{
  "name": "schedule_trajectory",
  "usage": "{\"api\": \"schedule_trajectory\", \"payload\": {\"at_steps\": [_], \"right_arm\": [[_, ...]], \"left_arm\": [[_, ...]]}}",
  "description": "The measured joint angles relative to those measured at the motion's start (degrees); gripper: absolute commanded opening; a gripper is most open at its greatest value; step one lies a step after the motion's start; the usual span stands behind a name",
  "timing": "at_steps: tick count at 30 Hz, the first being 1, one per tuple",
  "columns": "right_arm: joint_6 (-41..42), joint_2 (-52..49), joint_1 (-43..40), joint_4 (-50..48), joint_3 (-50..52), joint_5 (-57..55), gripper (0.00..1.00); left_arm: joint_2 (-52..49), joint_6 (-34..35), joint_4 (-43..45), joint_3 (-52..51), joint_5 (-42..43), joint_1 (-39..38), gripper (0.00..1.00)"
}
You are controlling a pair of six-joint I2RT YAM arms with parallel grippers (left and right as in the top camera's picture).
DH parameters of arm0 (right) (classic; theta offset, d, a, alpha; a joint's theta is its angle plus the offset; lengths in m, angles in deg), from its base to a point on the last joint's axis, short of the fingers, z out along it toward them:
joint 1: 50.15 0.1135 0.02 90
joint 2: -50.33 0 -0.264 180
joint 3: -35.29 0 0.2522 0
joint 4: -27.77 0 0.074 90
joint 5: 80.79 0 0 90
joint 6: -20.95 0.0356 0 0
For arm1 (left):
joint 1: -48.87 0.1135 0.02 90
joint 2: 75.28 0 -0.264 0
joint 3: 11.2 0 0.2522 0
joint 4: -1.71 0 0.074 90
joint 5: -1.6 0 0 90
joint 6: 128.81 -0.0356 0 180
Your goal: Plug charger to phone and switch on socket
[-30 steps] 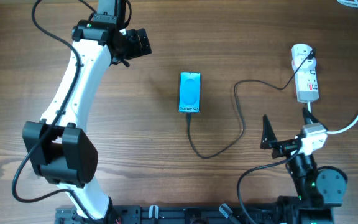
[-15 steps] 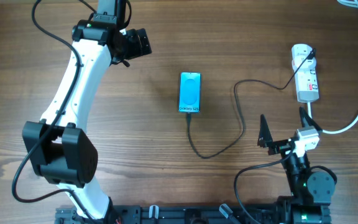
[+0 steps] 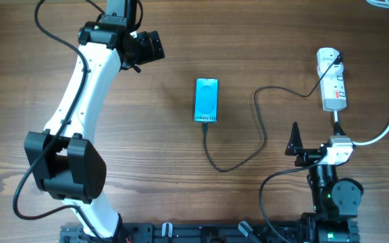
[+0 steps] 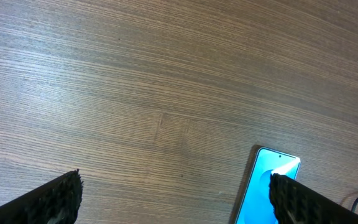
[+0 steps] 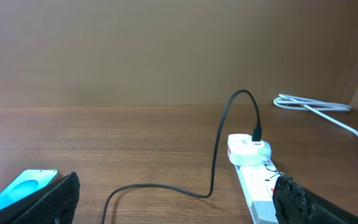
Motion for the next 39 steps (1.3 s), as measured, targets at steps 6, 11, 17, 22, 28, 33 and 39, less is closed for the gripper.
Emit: {"api": "schedule_trajectory", "payload": {"at_steps": [6, 11, 17, 22, 28, 33, 39], "right_arm": [[1.09, 0.0, 0.0, 0.0, 0.0, -0.81, 1.0], [1.09, 0.0, 0.0, 0.0, 0.0, -0.81, 1.0], [-0.24, 0.0, 0.0, 0.02, 0.0, -0.66, 1.0], [-1.57, 0.0, 0.0, 0.02, 0.0, -0.59, 0.99], [-1.57, 0.0, 0.0, 0.02, 0.0, -0.57, 1.0], [-1.57, 0.0, 0.0, 0.02, 0.0, -0.59, 1.0], [-1.57, 0.0, 0.0, 0.02, 0.0, -0.57, 1.0]], "left_arm": [[0.0, 0.0, 0.0, 0.0, 0.0, 0.0, 1.0], [0.0, 0.0, 0.0, 0.0, 0.0, 0.0, 1.0], [0.0, 0.0, 0.0, 0.0, 0.0, 0.0, 1.0], [0.0, 0.0, 0.0, 0.0, 0.0, 0.0, 1.0], [0.0, 0.0, 0.0, 0.0, 0.0, 0.0, 1.0], [0.0, 0.0, 0.0, 0.0, 0.0, 0.0, 1.0], [0.0, 0.0, 0.0, 0.0, 0.0, 0.0, 1.0]]}}
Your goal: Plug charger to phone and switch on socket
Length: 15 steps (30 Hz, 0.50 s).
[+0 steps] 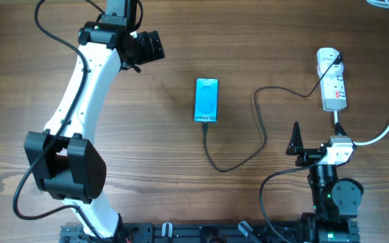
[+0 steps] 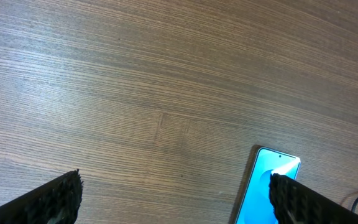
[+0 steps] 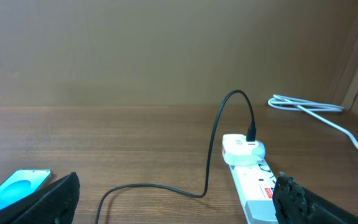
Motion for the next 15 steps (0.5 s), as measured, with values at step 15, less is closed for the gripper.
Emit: {"api": "schedule_trajectory", "payload": {"at_steps": [15], "right_arm": [[0.0, 0.0, 0.0, 0.0, 0.0, 0.0, 1.0]], "left_arm": [[0.0, 0.0, -0.7, 0.0, 0.0, 0.0, 1.0]]}}
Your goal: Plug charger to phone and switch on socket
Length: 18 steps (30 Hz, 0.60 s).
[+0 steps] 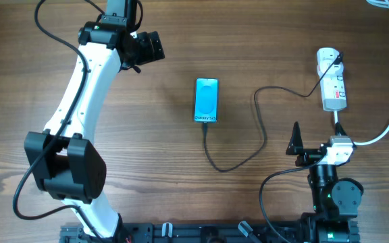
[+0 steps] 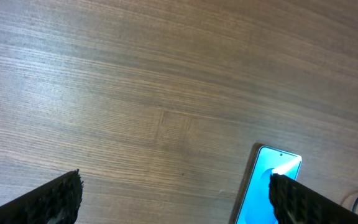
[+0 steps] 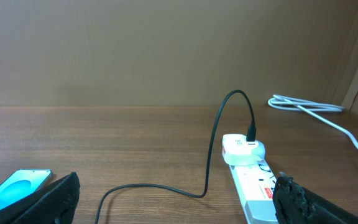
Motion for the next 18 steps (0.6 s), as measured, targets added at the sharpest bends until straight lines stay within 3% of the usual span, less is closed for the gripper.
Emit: {"api": "schedule_trajectory", "payload": {"at_steps": [8, 18], "right_arm": [[0.0, 0.0, 0.0, 0.0, 0.0, 0.0, 1.0], [0.0, 0.0, 0.0, 0.0, 0.0, 0.0, 1.0]], "left_arm": [[0.0, 0.0, -8.55, -0.04, 0.0, 0.0, 1.0], [0.02, 0.0, -5.2, -4.39, -0.02, -0.48, 1.0]]}}
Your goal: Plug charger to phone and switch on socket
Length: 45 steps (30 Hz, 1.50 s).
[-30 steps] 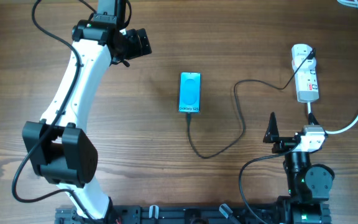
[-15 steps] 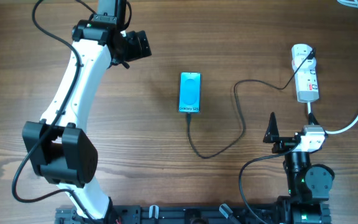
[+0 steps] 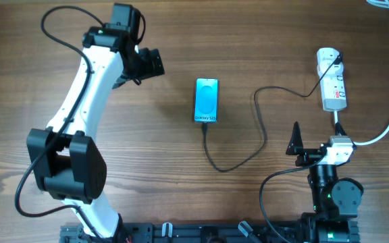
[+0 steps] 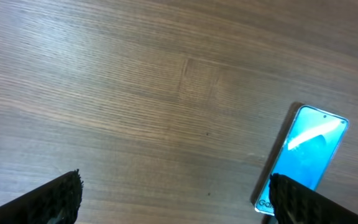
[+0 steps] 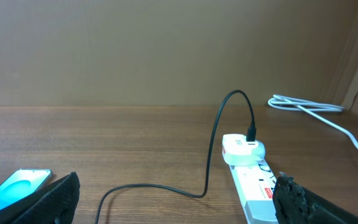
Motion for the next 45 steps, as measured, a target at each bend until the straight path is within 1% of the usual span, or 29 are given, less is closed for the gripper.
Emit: {"api": "schedule_trajectory", "payload": {"at_steps": [3, 6, 12, 16, 18, 20, 23, 30, 34, 41, 45], "right_arm": [[0.0, 0.0, 0.0, 0.0, 0.0, 0.0, 1.0], [0.0, 0.0, 0.0, 0.0, 0.0, 0.0, 1.0], [0.0, 0.04, 0.0, 0.0, 0.0, 0.0, 1.0], [0.0, 0.11, 0.02, 0.0, 0.0, 0.0, 1.0], [0.0, 0.11, 0.0, 0.0, 0.0, 0.0, 1.0], [0.0, 0.17, 0.0, 0.0, 0.0, 0.0, 1.0], [0.0, 0.2, 0.0, 0.0, 0.0, 0.02, 1.0], [0.0, 0.22, 0.0, 0.02, 0.0, 0.11, 1.0], [0.0, 0.22, 0.0, 0.02, 0.0, 0.15, 1.0], [0.0, 0.22, 0.0, 0.0, 0.0, 0.15, 1.0], [0.0, 0.22, 0.0, 0.02, 0.0, 0.15, 1.0]], "left_arm": [[1.73, 0.0, 2.01, -4.35, 0.02, -0.5, 1.0], [6.29, 0.0, 3.76, -7.74, -0.04, -0.66, 1.0], [21.22, 0.0, 7.63, -17.27, -3.61, -0.66, 1.0], [30.58, 0.02, 16.15, -28.92, -6.8, -0.66, 1.0], [38.27, 0.0, 22.43, -37.7, -8.2, -0.44, 1.0], [43.89, -0.02, 28.57, -43.45, -8.59, 0.17, 1.0], [53.66, 0.04, 33.03, -52.13, -9.03, 1.62, 1.0], [72.26, 0.04, 37.27, -63.78, -9.25, 1.68, 1.0], [80.7, 0.04, 40.0, -68.83, -9.53, 1.68, 1.0], [94.38, 0.17, 53.55, -83.52, -9.86, 4.09, 1.0], [100.85, 0.2, 55.98, -88.63, -8.52, 7.3, 1.0]]}}
